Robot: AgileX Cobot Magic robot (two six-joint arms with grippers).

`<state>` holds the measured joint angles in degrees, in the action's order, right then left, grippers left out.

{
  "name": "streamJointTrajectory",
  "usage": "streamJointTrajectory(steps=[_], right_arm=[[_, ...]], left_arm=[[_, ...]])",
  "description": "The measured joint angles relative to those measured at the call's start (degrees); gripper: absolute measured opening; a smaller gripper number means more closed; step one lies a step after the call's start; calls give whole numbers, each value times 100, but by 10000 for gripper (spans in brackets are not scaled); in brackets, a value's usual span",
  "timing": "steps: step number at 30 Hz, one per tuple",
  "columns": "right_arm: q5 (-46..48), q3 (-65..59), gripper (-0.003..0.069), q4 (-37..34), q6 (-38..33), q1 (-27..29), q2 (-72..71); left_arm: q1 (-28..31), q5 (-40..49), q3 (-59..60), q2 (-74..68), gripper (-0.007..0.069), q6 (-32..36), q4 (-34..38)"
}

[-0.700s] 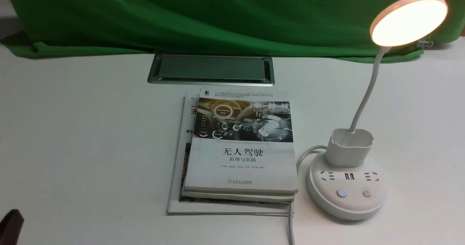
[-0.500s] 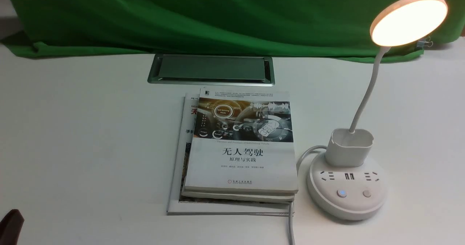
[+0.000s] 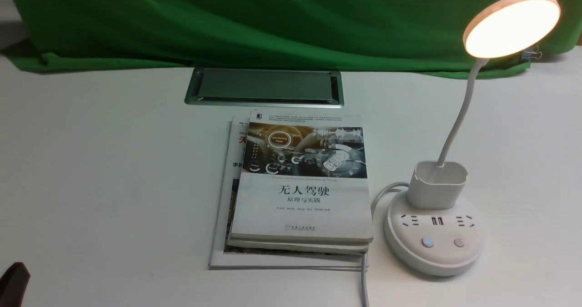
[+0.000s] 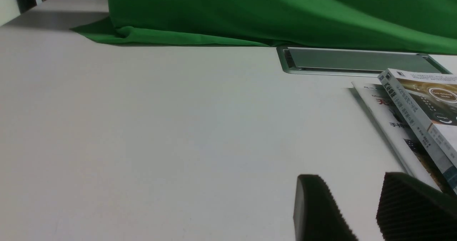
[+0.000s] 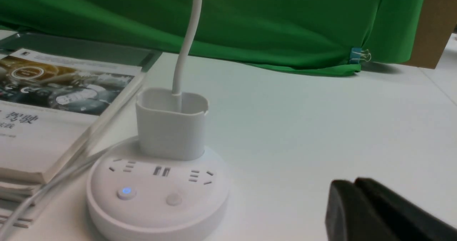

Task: Turn off the desk lamp on the white desktop by hand.
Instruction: 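Press the power button on the lamp base to turn the lamp off with the right gripper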

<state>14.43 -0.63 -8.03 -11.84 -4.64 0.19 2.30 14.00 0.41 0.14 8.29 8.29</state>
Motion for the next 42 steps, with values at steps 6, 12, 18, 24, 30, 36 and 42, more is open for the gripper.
streamJointTrajectory(steps=[6,12,18,24,30,36,42], right_arm=[[-118,0,29,5,-6,0,0],[-1014,0,29,-173,904,0,0],[-1443,0,29,-262,1855,0,0],[-1719,0,29,-273,1968,0,0],[-2019,0,29,-285,2701,-6,0],[349,1934,31,-299,2080,-439,1206],[3427,4121,32,-142,1184,-696,3483]], left_arm=[[0,0,0,0,242,0,0],[0,0,0,0,242,0,0],[0,0,0,0,242,0,0],[0,0,0,0,242,0,0],[0,0,0,0,242,0,0],[0,0,0,0,242,0,0],[0,0,0,0,242,0,0]])
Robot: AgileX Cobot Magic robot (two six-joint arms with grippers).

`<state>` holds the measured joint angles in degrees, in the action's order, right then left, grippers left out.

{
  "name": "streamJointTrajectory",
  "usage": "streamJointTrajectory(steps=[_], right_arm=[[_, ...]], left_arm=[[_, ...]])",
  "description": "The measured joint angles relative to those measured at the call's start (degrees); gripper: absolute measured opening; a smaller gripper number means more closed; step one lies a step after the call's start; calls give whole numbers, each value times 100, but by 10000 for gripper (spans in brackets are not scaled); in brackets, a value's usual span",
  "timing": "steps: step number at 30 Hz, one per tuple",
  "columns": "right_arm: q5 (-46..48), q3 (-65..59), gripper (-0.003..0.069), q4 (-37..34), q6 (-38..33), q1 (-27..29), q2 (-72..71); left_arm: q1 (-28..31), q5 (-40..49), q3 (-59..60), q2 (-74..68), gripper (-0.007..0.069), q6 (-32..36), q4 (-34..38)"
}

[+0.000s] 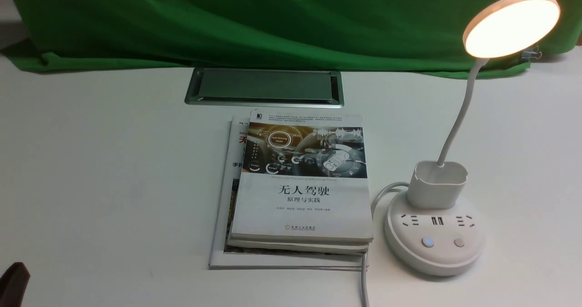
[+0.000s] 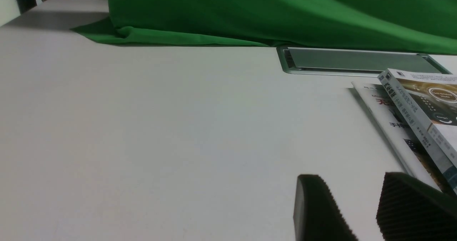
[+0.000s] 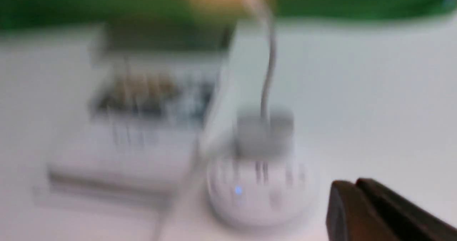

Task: Turn off the desk lamp on the white desktop by hand.
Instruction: 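Press the power button on the lamp base to turn the lamp off with the right gripper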

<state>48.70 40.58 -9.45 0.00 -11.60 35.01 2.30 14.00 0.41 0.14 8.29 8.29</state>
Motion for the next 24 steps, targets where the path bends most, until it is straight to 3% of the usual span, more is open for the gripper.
streamJointTrajectory(steps=[3,6,17,24], right_arm=[[917,531,31,198,-176,-6,948],[1201,753,30,277,-285,-6,1757],[624,803,29,177,-302,-28,3421],[162,803,29,159,-171,-515,4168]], left_arm=[[0,0,0,0,242,0,0],[0,0,0,0,242,0,0],[0,0,0,0,242,0,0],[0,0,0,0,242,0,0]])
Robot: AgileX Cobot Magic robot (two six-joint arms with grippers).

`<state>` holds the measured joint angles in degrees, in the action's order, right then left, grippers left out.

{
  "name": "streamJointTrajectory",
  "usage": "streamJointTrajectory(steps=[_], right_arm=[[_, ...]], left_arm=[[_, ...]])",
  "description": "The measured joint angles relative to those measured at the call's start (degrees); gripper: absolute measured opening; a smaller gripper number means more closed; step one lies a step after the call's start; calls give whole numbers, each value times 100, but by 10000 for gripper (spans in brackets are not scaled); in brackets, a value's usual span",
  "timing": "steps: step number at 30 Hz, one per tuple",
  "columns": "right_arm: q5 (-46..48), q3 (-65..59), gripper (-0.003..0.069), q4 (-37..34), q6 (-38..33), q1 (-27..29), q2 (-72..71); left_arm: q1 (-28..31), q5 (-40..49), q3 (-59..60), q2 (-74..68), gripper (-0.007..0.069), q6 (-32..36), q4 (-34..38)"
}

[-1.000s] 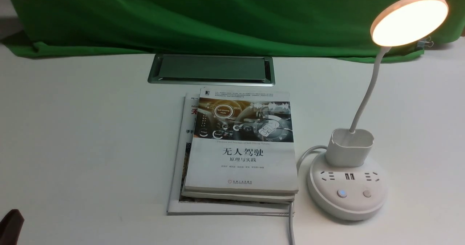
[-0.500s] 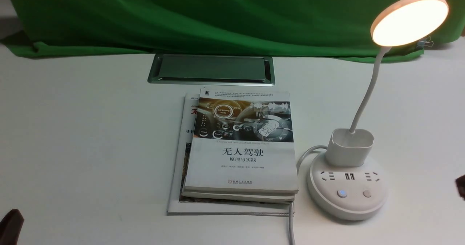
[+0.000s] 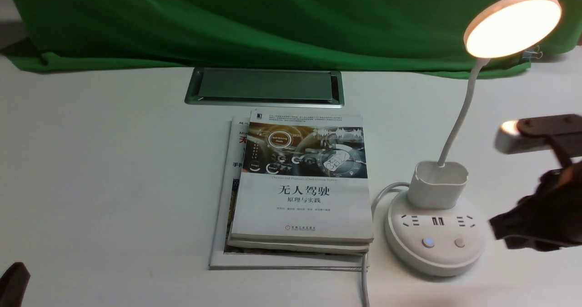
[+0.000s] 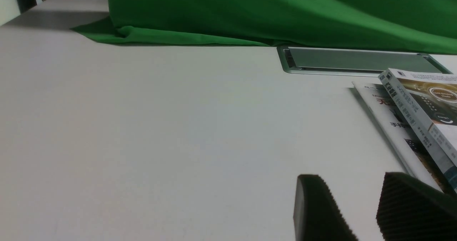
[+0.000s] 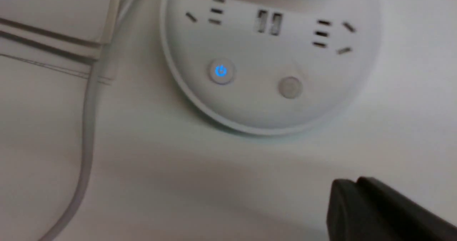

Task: Turn off the desk lamp on the white desktop by hand.
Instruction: 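Press the power button on the lamp base to turn the lamp off with the right gripper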

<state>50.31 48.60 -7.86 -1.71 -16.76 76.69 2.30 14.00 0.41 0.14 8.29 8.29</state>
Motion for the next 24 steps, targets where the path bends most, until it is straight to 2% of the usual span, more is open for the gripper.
streamJointTrajectory(steps=[11,24], right_arm=[[-773,7,30,-281,-53,-186,733],[-1101,27,30,-293,-71,-186,1220]], left_arm=[[0,0,0,0,242,0,0],[0,0,0,0,242,0,0]])
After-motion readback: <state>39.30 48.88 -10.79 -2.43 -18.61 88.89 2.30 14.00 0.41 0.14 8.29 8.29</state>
